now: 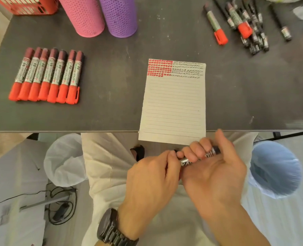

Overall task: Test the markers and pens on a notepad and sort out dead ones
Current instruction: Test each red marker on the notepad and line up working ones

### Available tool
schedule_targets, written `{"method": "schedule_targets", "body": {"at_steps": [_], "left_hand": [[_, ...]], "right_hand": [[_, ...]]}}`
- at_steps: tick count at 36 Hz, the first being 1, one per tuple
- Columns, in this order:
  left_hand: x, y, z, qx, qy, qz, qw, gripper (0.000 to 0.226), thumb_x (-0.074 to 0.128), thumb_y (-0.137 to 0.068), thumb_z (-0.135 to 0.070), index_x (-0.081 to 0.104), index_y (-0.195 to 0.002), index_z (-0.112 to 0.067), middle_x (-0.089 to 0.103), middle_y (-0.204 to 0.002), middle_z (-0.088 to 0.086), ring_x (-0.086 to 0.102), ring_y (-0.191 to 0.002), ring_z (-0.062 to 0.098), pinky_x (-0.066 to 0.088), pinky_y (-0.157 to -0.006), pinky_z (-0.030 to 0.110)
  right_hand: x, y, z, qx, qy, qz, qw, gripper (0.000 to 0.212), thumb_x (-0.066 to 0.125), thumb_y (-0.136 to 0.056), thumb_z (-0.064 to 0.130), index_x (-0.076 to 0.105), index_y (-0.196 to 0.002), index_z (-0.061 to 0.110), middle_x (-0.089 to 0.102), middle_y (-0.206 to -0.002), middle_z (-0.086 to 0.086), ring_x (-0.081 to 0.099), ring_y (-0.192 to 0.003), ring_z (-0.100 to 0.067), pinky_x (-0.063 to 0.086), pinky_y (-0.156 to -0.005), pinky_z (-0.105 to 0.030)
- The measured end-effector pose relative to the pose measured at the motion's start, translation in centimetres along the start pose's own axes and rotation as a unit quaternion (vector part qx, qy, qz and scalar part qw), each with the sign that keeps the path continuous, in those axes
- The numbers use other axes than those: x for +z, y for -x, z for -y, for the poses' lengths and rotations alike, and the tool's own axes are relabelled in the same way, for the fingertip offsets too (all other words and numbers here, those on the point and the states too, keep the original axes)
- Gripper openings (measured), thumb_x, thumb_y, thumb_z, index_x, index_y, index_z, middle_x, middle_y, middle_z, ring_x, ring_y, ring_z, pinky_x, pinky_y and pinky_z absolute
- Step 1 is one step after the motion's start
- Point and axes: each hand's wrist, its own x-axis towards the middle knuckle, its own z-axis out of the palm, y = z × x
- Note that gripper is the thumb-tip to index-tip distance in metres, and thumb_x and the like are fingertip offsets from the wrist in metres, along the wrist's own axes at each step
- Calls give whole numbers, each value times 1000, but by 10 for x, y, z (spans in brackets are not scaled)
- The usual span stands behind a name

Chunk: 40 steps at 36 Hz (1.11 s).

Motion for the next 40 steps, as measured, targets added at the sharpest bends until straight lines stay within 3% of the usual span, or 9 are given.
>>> {"method": "schedule_targets", "body": {"at_steps": [3, 7, 14, 17, 23, 28, 32, 36, 40], "left_hand": [[2, -11, -12, -10, -8, -42, 999, 48, 26, -93, -48, 27, -52, -23, 37, -44, -5, 35, -47, 19, 22, -47, 29], [2, -20, -19, -21, 7, -87, 996, 53, 33, -92, -47, 24, -48, -18, 30, -39, -4, 34, -46, 15, 20, -45, 26], [16, -4, -5, -70, 81, -31, 994, 52, 26, -90, -55, 48, -53, -26, 46, -43, -4, 44, -47, 19, 26, -50, 31], [19, -5, -2, -87, 99, -17, 991, 50, 30, -92, -51, 48, -53, -27, 46, -43, -7, 42, -47, 15, 25, -49, 29], [23, -8, -8, -92, 39, -20, 995, 55, 12, -89, -63, 54, -59, -42, 54, -48, -11, 46, -47, 9, 26, -49, 26], [25, -4, -11, -82, 36, -15, 996, 66, 16, -92, -57, 40, -45, -16, 56, -49, 2, 55, -57, 28, 38, -57, 35], [24, -7, -12, -77, 58, 16, 995, 68, 20, -93, -54, 39, -42, -14, 52, -44, 0, 56, -56, 27, 44, -58, 37], [26, -7, -18, -70, 97, 36, 992, 60, 20, -94, -53, 53, -49, -31, 44, -39, -3, 52, -52, 24, 42, -55, 38], [24, -5, -11, -85, 109, 93, 986, 57, 23, -94, -49, 44, -49, -21, 43, -42, -4, 48, -52, 21, 41, -57, 38]], "right_hand": [[8, -3, 7, -21, -21, 1, 1000, 40, 68, -82, 37, 43, -57, 18, 38, -63, 2, 39, -56, -17, 43, -60, -30], [15, 0, 10, -46, -47, -6, 998, 50, 64, -90, 35, 35, -53, 19, 35, -58, 3, 40, -56, -16, 41, -59, -28], [5, 12, -2, -24, -33, -34, 999, 52, 62, -91, 39, 34, -51, 19, 27, -54, 3, 30, -51, -16, 36, -52, -27], [8, 9, -7, -42, -31, -50, 997, 52, 61, -91, 39, 34, -52, 19, 25, -56, 2, 26, -54, -16, 33, -53, -27], [8, 10, -10, -79, -22, -48, 996, 50, 58, -95, 38, 35, -55, 18, 26, -58, 1, 25, -56, -16, 35, -50, -24], [2, 8, 1, -64, 1, -46, 997, 54, 54, -96, 34, 28, -51, 18, 23, -47, 2, 25, -43, -16, 34, -43, -27], [-1, 4, 6, -64, 19, -45, 997, 55, 49, -97, 30, 26, -48, 19, 21, -43, 3, 21, -40, -16, 29, -43, -28], [-1, 1, 11, -74, 41, -41, 996, 56, 48, -96, 28, 24, -47, 21, 17, -42, 4, 16, -38, -15, 25, -40, -26], [-2, 3, 25, -73, 62, 12, 995, 52, 51, -88, 26, 23, -45, 23, 14, -40, 6, 8, -39, -14, 18, -41, -23]]}}
